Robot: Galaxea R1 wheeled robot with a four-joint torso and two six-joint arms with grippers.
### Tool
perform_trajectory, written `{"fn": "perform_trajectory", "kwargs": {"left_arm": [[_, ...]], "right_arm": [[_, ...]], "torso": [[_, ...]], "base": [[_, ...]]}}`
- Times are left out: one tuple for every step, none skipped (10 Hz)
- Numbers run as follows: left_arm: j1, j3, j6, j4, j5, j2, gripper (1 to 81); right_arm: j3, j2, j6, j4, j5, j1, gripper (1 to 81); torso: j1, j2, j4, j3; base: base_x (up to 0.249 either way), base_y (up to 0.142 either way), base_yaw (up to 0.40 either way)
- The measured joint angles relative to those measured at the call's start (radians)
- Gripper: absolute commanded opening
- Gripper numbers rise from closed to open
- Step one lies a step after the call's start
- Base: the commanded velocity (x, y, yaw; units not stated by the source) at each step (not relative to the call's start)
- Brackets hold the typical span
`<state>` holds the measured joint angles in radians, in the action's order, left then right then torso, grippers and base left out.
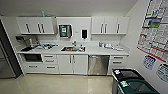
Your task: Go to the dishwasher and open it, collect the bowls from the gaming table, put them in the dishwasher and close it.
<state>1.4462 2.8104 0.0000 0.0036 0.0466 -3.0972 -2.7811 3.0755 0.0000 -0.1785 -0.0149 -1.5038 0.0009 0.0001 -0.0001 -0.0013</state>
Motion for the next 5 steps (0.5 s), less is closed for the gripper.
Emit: {"fn": "perform_trajectory", "kwargs": {"left_arm": [[0.000,0.000,0.000,0.000,0.000,0.000,81.1],[0.000,0.000,0.000,0.000,0.000,0.000,81.1],[0.000,0.000,0.000,0.000,0.000,0.000,81.1],[0.000,0.000,0.000,0.000,0.000,0.000,81.1],[0.000,0.000,0.000,0.000,0.000,0.000,81.1]], "right_arm": [[0.000,0.000,0.000,0.000,0.000,0.000,81.1],[0.000,0.000,0.000,0.000,0.000,0.000,81.1],[0.000,0.000,0.000,0.000,0.000,0.000,81.1],[0.000,0.000,0.000,0.000,0.000,0.000,81.1],[0.000,0.000,0.000,0.000,0.000,0.000,81.1]], "torso": [[0.000,0.000,0.000,0.000],[0.000,0.000,0.000,0.000],[0.000,0.000,0.000,0.000],[0.000,0.000,0.000,0.000],[0.000,0.000,0.000,0.000]], "base": [[0.144,0.000,0.000],[0.144,0.000,0.000],[0.144,0.000,0.000],[0.144,0.000,0.000],[0.144,0.000,0.000]]}}
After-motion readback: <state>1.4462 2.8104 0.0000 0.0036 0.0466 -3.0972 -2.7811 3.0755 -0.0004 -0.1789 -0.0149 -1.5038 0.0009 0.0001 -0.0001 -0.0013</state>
